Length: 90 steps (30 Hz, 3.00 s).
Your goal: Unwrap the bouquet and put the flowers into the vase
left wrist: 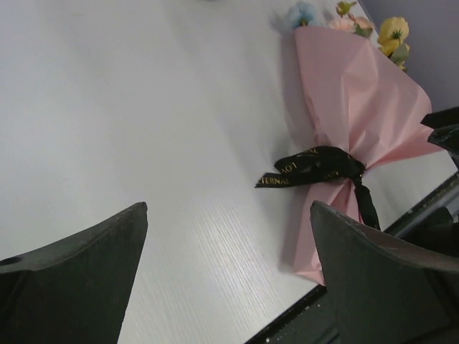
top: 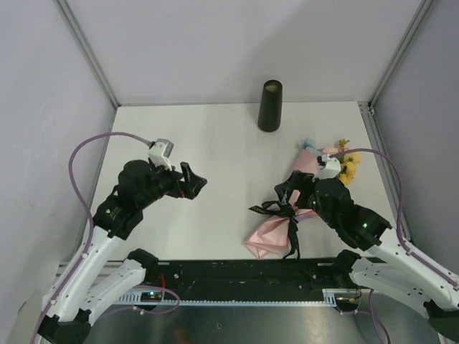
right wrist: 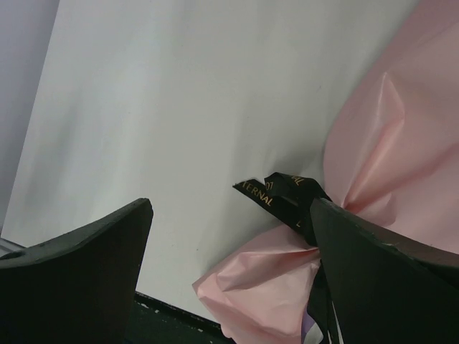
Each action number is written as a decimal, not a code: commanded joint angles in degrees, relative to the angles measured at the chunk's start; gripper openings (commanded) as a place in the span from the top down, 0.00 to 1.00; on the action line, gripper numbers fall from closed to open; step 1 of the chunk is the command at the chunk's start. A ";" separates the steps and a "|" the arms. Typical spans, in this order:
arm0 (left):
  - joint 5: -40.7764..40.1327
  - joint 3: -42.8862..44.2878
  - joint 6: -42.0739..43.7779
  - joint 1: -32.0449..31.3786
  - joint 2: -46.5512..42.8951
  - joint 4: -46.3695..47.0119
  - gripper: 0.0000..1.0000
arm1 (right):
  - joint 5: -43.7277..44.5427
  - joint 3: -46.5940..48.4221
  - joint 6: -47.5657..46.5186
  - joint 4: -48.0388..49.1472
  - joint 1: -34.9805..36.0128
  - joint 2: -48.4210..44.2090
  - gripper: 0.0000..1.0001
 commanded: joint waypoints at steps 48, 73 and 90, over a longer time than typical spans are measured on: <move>0.54 0.24 -16.91 -32.00 48.02 31.92 0.73 | -0.42 -6.26 -4.83 -0.76 -0.11 -21.92 0.07; 3.90 -0.19 -16.39 -32.44 50.95 30.06 0.40 | -0.48 -13.07 -0.49 4.49 -0.07 -18.16 0.11; 2.54 -4.04 -23.19 -27.74 45.41 30.82 1.00 | -5.49 -15.27 -1.83 8.60 -1.29 -11.12 0.18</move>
